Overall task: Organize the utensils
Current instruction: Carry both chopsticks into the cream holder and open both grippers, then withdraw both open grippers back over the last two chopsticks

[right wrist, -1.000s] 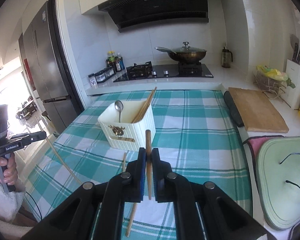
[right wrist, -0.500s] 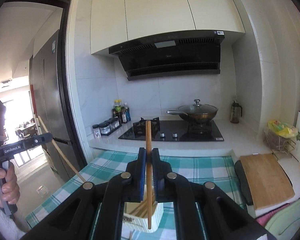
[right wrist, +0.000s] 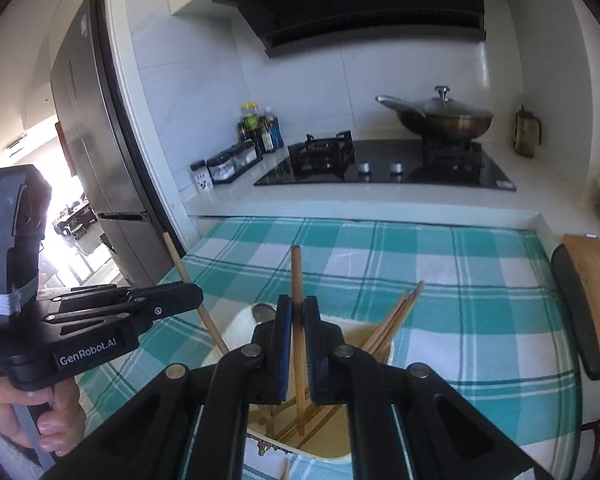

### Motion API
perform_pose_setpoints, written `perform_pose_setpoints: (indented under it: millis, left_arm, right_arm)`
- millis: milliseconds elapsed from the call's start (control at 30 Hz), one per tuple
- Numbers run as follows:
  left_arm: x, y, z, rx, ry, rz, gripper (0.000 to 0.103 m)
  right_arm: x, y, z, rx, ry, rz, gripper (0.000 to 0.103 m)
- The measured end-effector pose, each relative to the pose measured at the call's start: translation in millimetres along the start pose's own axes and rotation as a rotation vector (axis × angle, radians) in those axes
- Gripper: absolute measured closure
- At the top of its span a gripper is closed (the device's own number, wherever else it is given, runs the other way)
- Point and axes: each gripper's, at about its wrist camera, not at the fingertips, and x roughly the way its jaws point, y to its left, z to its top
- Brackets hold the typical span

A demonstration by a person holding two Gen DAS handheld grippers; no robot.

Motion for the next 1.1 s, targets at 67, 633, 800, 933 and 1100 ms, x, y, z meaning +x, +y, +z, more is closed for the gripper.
perform_pose_setpoints:
  millis: [67,633,800,933,1100]
  left_arm:
    - [6,0,-1,-0.005,0.015,0.009,0.094]
    - [-43,2,-223,-0.074,0.16,0.096,0.012]
    - [-26,-15,-261,-0.087,0.151,0.193,0.013]
    - [-18,-22,-271,-0.069,0.149,0.235,0.011]
    - [-12,-31,-276,-0.008,0.149,0.262,0.001]
  right_arm:
    - [14,-5,-5,0.032,0.031,0.017,0.093]
    - [-110,-41,-177,-0.032,0.088,-0.27,0.04]
    - [-118,-68,-272,0.01,0.232,-0.438,0.04]
    - [-129,-74,-293,0.032,0.234,-0.464,0.04]
    - [-127,-79,-302,0.082,0.231,-0.46,0.04]
